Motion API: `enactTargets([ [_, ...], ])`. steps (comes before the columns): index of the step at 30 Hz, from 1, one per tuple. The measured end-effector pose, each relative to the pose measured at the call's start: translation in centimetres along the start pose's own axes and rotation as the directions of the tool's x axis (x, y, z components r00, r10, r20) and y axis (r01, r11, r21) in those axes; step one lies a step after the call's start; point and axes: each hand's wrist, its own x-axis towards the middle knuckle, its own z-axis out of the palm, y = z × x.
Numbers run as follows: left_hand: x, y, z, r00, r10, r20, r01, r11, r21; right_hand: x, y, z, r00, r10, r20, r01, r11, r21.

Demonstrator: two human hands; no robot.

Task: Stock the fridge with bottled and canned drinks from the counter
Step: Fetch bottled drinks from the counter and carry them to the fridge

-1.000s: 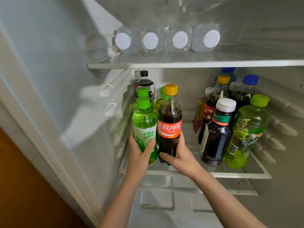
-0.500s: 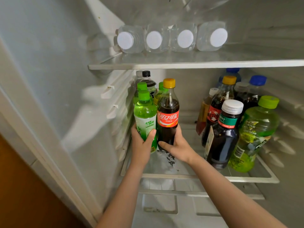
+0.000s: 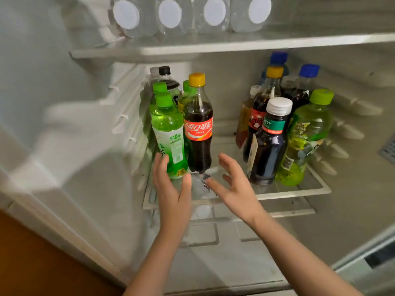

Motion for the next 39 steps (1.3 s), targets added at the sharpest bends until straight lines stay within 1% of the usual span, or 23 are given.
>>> enactTargets([
  [2,-2.2,-0.1,-0.3,0.997,0.080,0.018,-0.079,0.996,-0.033,-3.4,0.1,-1.5,0.997,-0.032,-0.067,0.030,0.999,-0.026],
  [4,-4.7,-0.2,-0.1,0.996,0.064,0.056,-0.060,0.995,-0.082,-7.0,0.7,-3.2,0.989,-0.006,-0.148,-0.001,0.999,-0.046],
  [6,-7.4,-0.4,0.6,0.988,0.035,0.149,-0.014,0.990,-0.140,-10.8,1.9,-5.0,0.968,0.033,-0.251,-0.056,0.995,-0.083],
  [8,-10.5,-0.8,2.1,0.957,0.040,0.287,0.012,0.984,-0.176,-14.8,3.7,-6.6,0.930,0.106,-0.351,-0.161,0.978,-0.131],
  [10,-13.6,-1.0,3.7,0.897,-0.001,0.442,0.091,0.979,-0.183,-19.3,5.5,-8.1,0.863,0.235,-0.447,-0.314,0.943,-0.111],
  [12,-16.7,-1.1,5.3,0.796,-0.041,0.604,0.167,0.974,-0.154,-24.0,7.1,-9.6,0.778,0.349,-0.523,-0.454,0.887,-0.084],
  [13,-18.2,-1.4,5.9,0.727,-0.062,0.684,0.197,0.973,-0.120,-26.4,7.9,-10.2,0.728,0.412,-0.548,-0.530,0.845,-0.069],
  [14,-19.8,-1.9,6.6,0.643,-0.093,0.761,0.222,0.973,-0.069,-28.9,8.6,-10.7,0.672,0.475,-0.568,-0.604,0.795,-0.049],
  [15,-21.5,-2.5,7.2,0.541,-0.135,0.830,0.242,0.970,0.000,-31.4,9.3,-11.1,0.610,0.535,-0.585,-0.676,0.736,-0.031],
  [17,-25.1,-3.7,8.2,0.288,-0.273,0.918,0.269,0.943,0.196,-36.8,10.6,-11.6,0.475,0.639,-0.604,-0.804,0.595,-0.002],
  [18,-27.0,-4.4,8.5,0.161,-0.352,0.922,0.258,0.917,0.305,-39.6,11.2,-11.5,0.405,0.687,-0.603,-0.855,0.518,0.016],
  [19,-29.0,-5.0,8.5,0.057,-0.416,0.908,0.214,0.893,0.396,-42.5,11.6,-11.2,0.334,0.732,-0.594,-0.898,0.438,0.035],
  [20,-31.1,-5.6,8.3,-0.024,-0.450,0.892,0.138,0.883,0.449,-45.5,11.8,-10.8,0.268,0.769,-0.580,-0.931,0.363,0.051],
  [22,-35.2,-6.2,7.3,-0.158,-0.483,0.861,-0.028,0.874,0.485,-51.7,11.7,-9.3,0.154,0.824,-0.545,-0.969,0.232,0.078],
  [24,-39.3,-5.9,5.8,-0.256,-0.510,0.822,-0.136,0.860,0.491,-58.0,10.9,-7.3,0.050,0.855,-0.517,-0.987,0.122,0.106],
  [26,-43.5,-4.9,4.1,-0.326,-0.533,0.781,-0.209,0.846,0.491,-64.2,9.8,-5.2,-0.028,0.869,-0.494,-0.989,0.047,0.140],
  [28,-47.9,-3.3,2.3,-0.388,-0.547,0.742,-0.269,0.837,0.477,-70.3,8.5,-3.0,-0.086,0.878,-0.471,-0.981,0.008,0.194],
  [32,-57.3,0.6,-1.7,-0.489,-0.514,0.704,-0.373,0.853,0.364,-82.0,5.2,0.7,-0.207,0.889,-0.408,-0.936,-0.058,0.348],
  [34,-61.8,2.9,-4.1,-0.530,-0.504,0.682,-0.421,0.855,0.305,-87.4,3.5,2.7,-0.282,0.881,-0.380,-0.885,-0.085,0.458],
  [36,-66.0,5.1,-6.5,-0.590,-0.487,0.644,-0.464,0.857,0.223,-92.5,1.9,4.7,-0.354,0.860,-0.368,-0.819,-0.095,0.565],
  [39,-71.0,8.4,-9.1,-0.656,-0.450,0.606,-0.507,0.857,0.087,-98.7,-0.4,7.7,-0.459,0.822,-0.338,-0.664,-0.064,0.745],
])
